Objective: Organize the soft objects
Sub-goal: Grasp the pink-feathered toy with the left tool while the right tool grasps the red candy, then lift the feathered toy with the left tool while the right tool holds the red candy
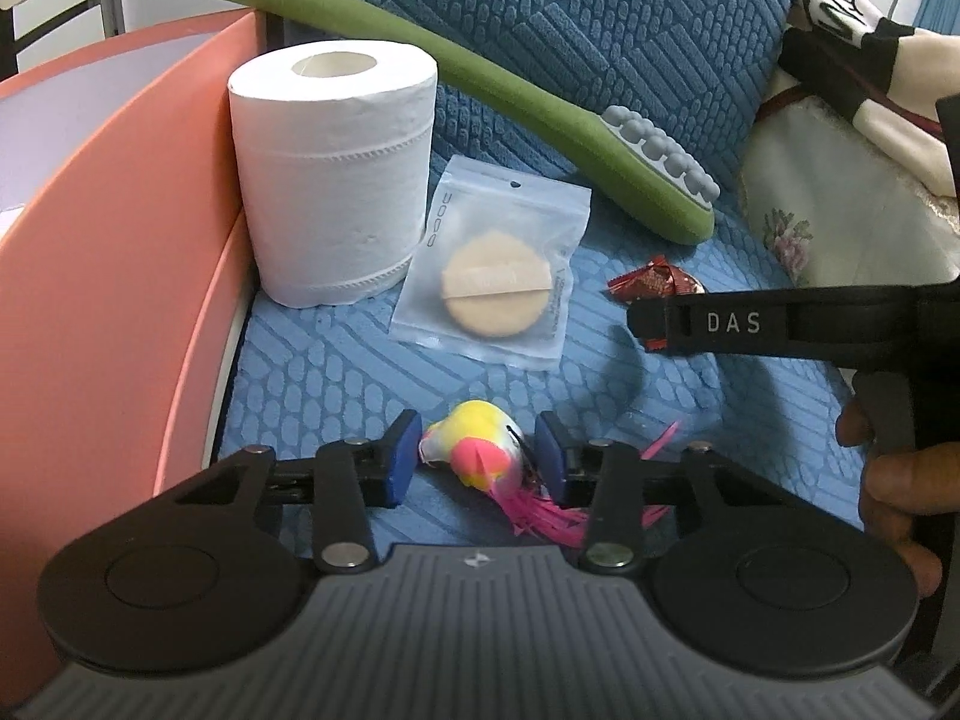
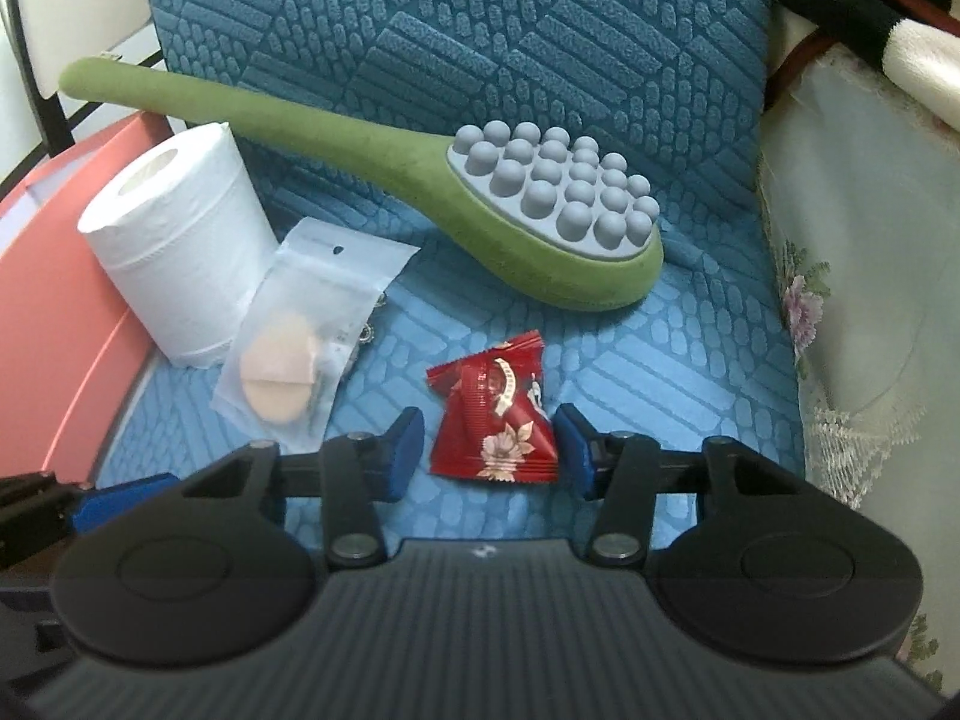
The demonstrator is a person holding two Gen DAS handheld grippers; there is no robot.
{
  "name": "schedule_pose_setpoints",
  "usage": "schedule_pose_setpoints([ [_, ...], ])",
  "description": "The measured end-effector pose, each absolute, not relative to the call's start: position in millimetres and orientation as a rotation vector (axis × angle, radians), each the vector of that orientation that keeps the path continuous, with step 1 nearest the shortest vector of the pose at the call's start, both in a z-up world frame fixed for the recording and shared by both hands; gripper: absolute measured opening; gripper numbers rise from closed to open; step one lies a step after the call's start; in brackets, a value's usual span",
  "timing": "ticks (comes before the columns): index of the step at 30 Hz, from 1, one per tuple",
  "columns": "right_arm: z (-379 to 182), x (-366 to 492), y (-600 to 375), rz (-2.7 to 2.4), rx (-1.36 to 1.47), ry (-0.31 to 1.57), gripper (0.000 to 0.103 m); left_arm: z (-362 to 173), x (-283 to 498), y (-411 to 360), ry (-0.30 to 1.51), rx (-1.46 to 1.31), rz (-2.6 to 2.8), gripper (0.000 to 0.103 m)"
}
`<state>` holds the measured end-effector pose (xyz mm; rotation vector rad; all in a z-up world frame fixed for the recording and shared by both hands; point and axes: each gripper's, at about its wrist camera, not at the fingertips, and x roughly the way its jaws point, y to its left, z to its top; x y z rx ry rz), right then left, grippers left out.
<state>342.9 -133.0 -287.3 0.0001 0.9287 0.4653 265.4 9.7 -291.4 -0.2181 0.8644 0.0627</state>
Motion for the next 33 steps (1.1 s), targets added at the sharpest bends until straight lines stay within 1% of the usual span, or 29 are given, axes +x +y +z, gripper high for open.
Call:
schedule_pose_setpoints([
  [1,-287.2,342.9,-133.3,0.46,-0.004,0.927,0.045,-291.0,264.6,10.2,0.864,-0.22,0.061,0.047],
  [10,-282.3,338.6,-136.1,0.448,-0.004,0.925,0.042,-282.7,260.8,16.4,0.851,-0.242,0.055,0.045],
  [33,-259.3,284.8,-165.9,0.368,0.067,0.934,0.042,-259.0,240.0,19.9,0.844,-0.284,0.039,0.045],
])
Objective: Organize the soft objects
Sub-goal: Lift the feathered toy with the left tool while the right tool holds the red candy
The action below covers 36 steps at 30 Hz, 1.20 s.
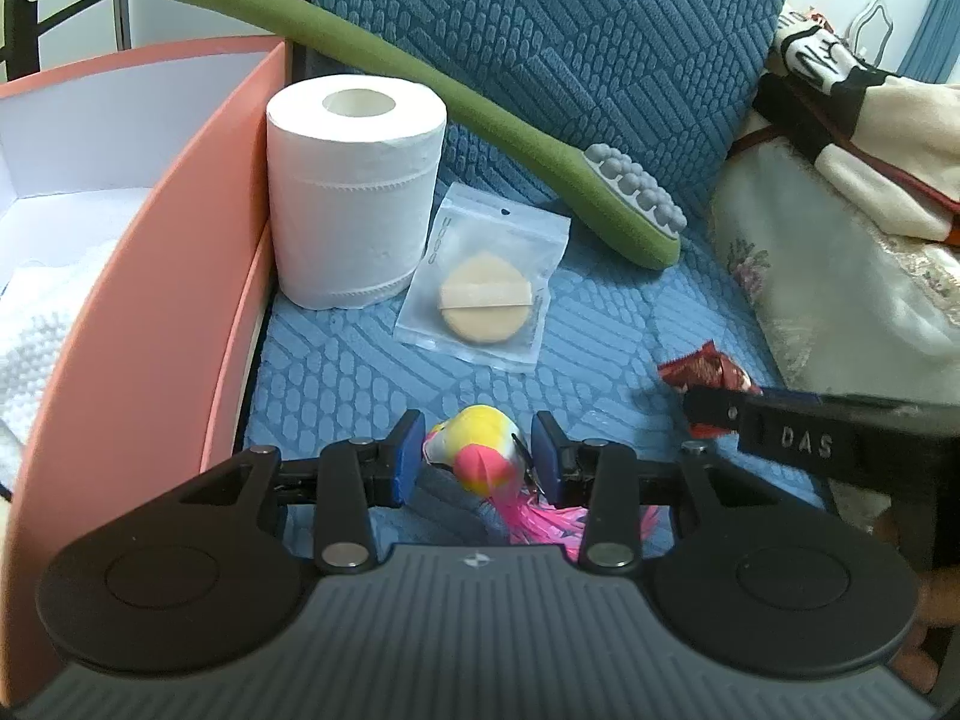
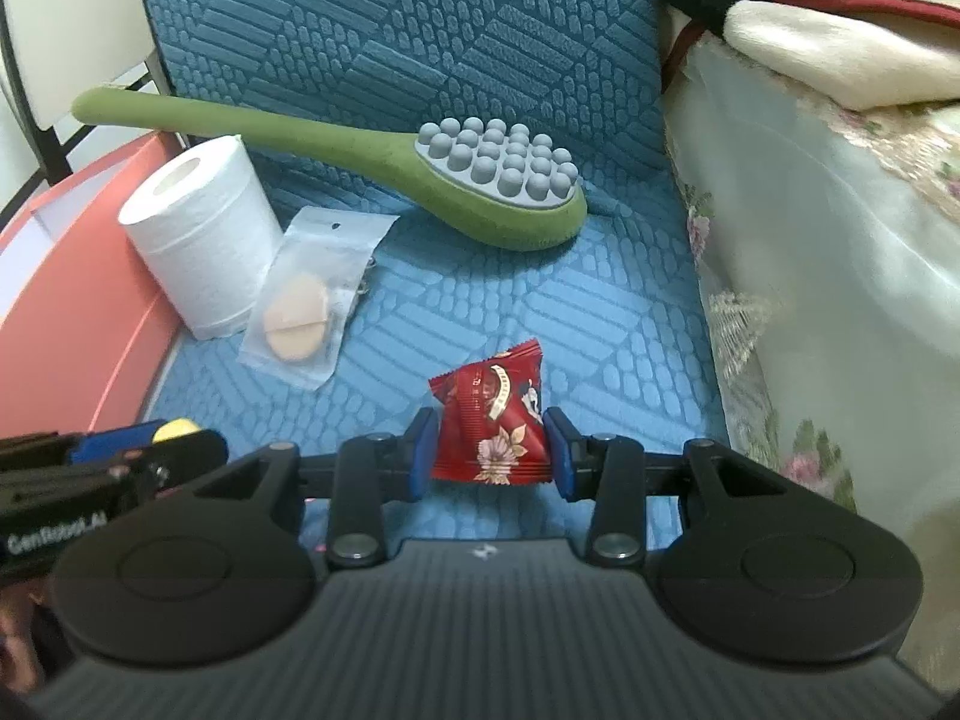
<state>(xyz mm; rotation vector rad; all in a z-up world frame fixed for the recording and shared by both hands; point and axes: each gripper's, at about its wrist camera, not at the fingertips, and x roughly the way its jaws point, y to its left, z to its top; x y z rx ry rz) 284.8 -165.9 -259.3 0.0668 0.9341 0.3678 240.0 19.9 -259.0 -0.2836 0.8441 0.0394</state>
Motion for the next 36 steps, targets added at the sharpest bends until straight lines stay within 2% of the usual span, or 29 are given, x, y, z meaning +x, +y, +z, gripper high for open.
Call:
schedule_pose_setpoints([
  [26,-215.2,204.1,-181.2,0.35,0.109,0.908,0.042,-221.8,174.7,24.3,0.853,-0.335,-0.02,0.045],
  [36,-182.8,198.7,-190.5,0.369,0.143,0.872,0.042,-186.4,174.0,24.5,0.815,-0.316,-0.041,0.045],
])
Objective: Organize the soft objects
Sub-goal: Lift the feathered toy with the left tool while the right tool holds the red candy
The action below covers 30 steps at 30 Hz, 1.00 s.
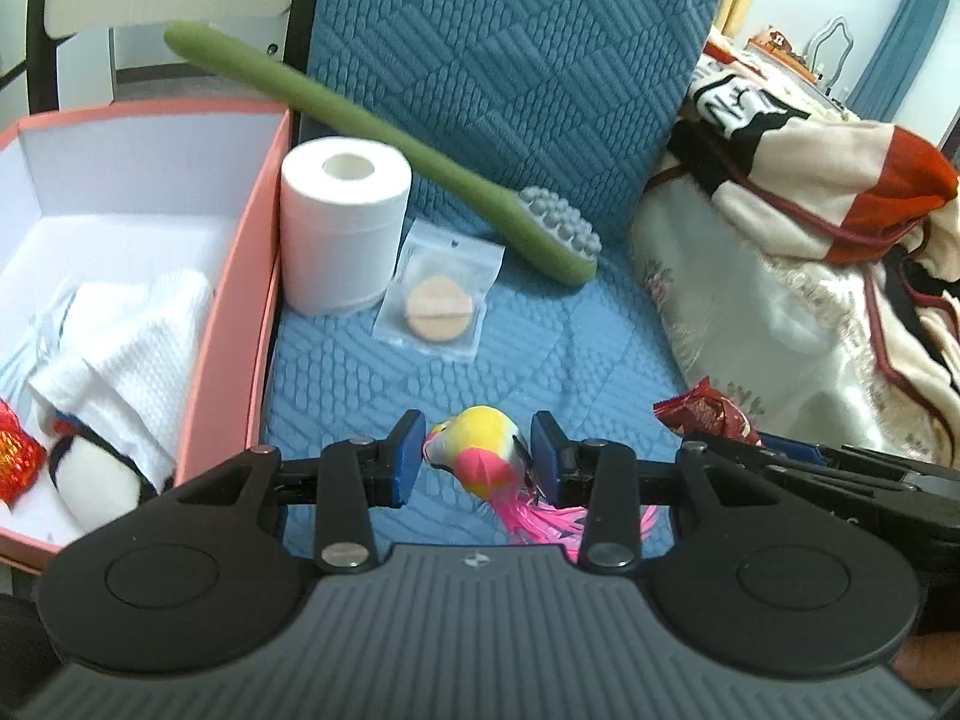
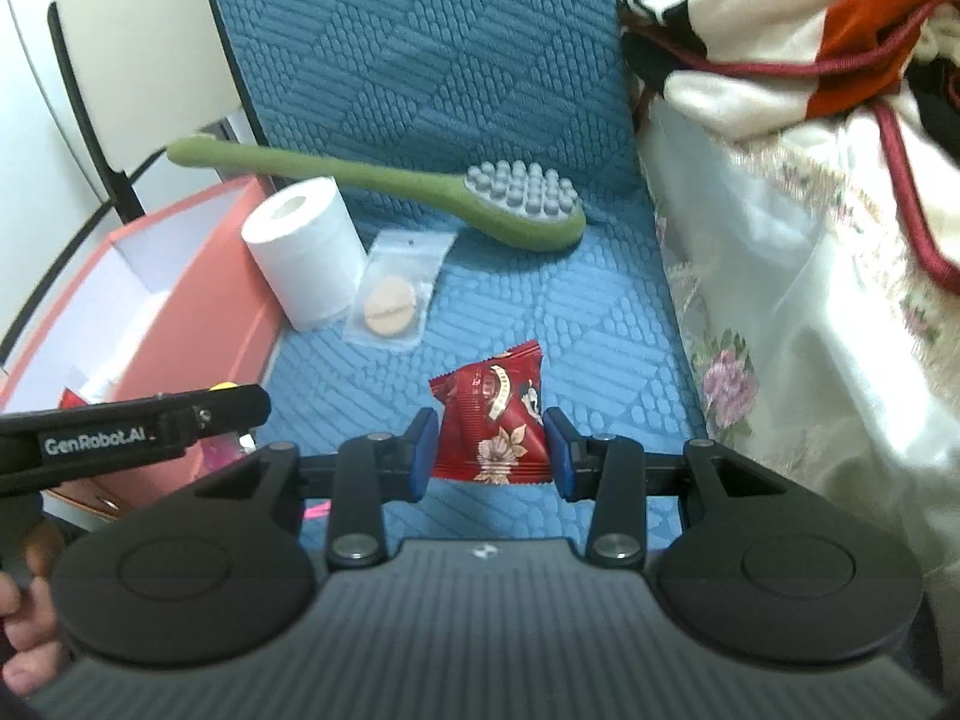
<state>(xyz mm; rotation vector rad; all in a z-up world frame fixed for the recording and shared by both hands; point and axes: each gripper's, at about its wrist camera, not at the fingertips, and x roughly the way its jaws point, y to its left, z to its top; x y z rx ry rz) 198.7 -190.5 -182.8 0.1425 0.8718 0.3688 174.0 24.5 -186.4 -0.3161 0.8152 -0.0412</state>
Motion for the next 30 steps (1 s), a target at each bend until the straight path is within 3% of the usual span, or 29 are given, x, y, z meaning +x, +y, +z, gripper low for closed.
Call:
schedule_pose_setpoints([
  [30,-74.2,216.0,-118.4,0.495,0.172,0.657,0.042,-87.3,165.1,118.2,0.708,-0.339,0.02,0.04],
])
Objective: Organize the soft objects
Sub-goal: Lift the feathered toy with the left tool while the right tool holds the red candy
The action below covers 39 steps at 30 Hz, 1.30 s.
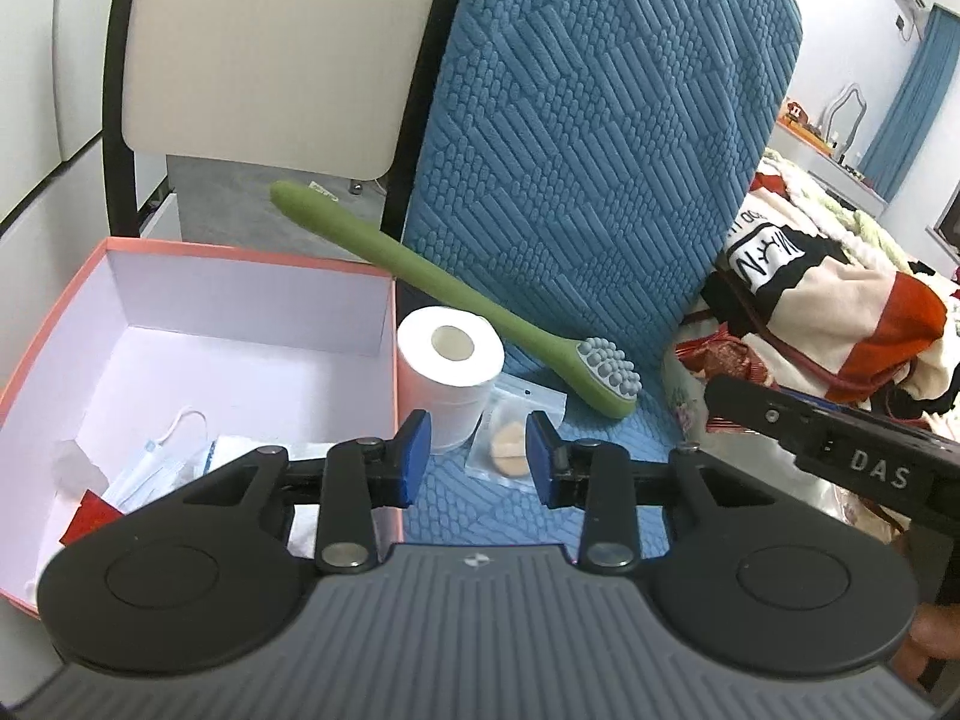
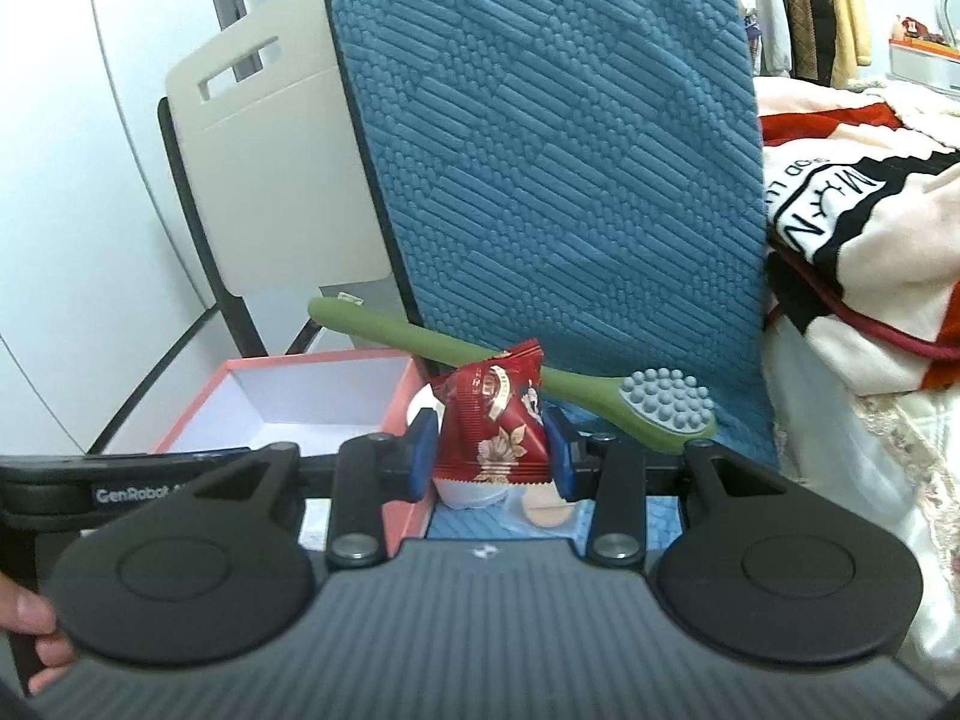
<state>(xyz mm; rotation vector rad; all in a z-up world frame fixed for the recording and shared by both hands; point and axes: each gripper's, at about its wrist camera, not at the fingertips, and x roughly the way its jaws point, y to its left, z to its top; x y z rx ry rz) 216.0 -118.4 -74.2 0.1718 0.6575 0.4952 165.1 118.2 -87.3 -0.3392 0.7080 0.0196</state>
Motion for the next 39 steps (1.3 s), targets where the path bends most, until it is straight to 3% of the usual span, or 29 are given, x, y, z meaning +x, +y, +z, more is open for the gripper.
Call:
schedule_pose_setpoints([
  [18,-113.2,211.7,-138.3,0.434,0.17,0.743,0.042,-123.4,158.2,87.1,0.777,-0.35,-0.041,0.04],
  [39,-215.5,193.9,-199.6,0.35,0.171,0.951,0.042,-233.0,175.7,1.0,0.972,-0.339,-0.056,0.042],
])
